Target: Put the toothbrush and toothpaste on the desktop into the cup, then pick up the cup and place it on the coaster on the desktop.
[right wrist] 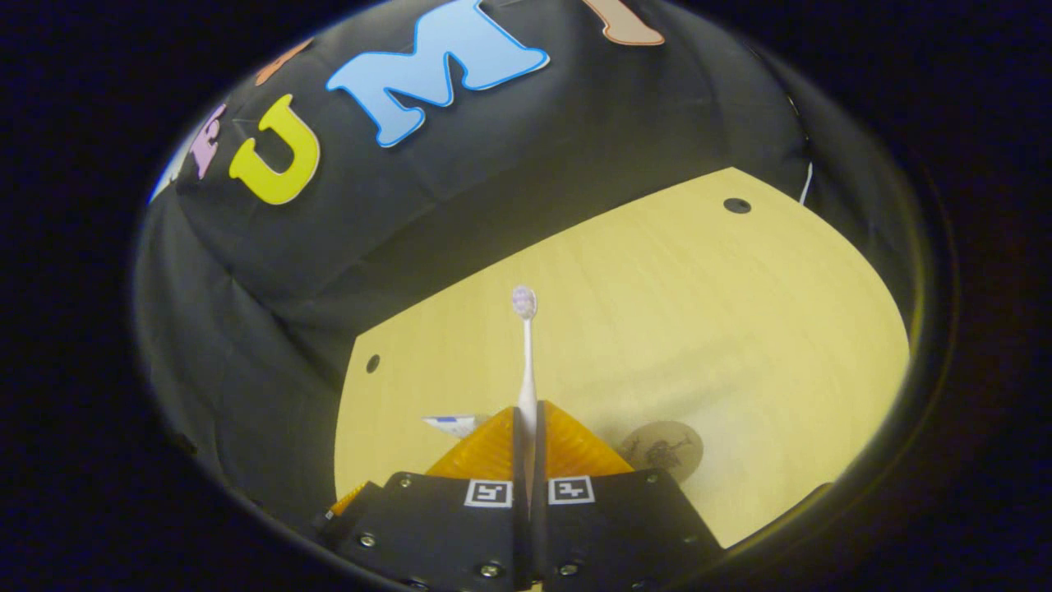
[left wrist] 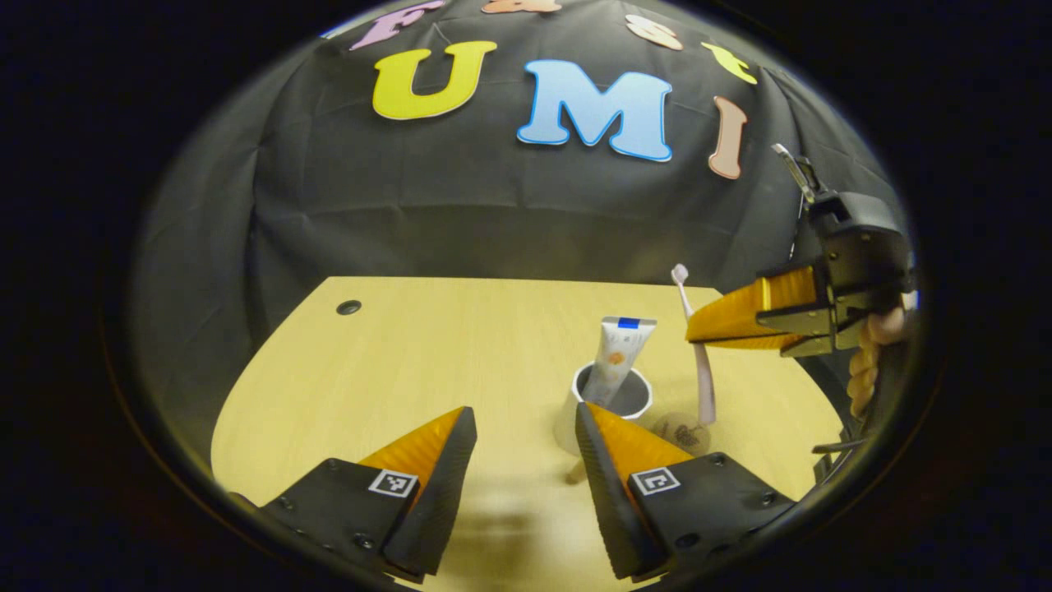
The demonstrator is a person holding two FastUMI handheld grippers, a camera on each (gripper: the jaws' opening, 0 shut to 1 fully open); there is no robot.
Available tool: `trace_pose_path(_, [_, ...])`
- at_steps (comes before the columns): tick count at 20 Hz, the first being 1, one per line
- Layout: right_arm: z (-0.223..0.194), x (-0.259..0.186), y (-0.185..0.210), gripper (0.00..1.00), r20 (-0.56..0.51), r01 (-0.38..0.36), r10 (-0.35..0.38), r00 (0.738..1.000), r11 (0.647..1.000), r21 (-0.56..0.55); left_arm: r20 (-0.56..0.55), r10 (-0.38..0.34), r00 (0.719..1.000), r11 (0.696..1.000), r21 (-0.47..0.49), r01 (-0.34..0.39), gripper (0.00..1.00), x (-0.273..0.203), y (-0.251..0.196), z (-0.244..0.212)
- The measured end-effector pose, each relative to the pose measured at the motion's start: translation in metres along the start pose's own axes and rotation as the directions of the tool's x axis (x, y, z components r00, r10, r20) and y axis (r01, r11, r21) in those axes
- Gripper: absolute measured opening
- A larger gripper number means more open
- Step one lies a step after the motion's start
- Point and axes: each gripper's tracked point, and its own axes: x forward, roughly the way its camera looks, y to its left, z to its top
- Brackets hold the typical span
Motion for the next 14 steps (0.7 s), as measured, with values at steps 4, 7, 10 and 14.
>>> trace_pose_path(4, [0.010, 0.019, 0.005, 0.02, 0.046, 0.016, -0.018, 0.999, 0.999, 0.040, -0.010, 0.014, 1.000, 1.000, 0.018, -0.014, 0.78, -0.012, 0.013, 0.001])
trace_pose_path(7, [0.012, 0.035, 0.003, 0.02, 0.087, 0.034, -0.040, 0.995, 0.997, 0.069, -0.017, 0.028, 0.999, 1.000, 0.013, -0.028, 0.78, -0.019, 0.022, -0.001])
trace_pose_path(10, [0.005, 0.047, 0.004, 0.02, 0.124, 0.031, -0.041, 0.991, 0.996, 0.084, -0.027, 0.035, 0.999, 0.999, 0.004, -0.035, 0.80, -0.025, 0.025, -0.004])
trace_pose_path(14, [-0.004, 0.049, 0.006, 0.02, 0.204, -0.002, -0.009, 0.979, 0.999, 0.053, -0.041, 0.040, 0.998, 0.999, 0.011, -0.040, 0.78, -0.021, 0.025, -0.007])
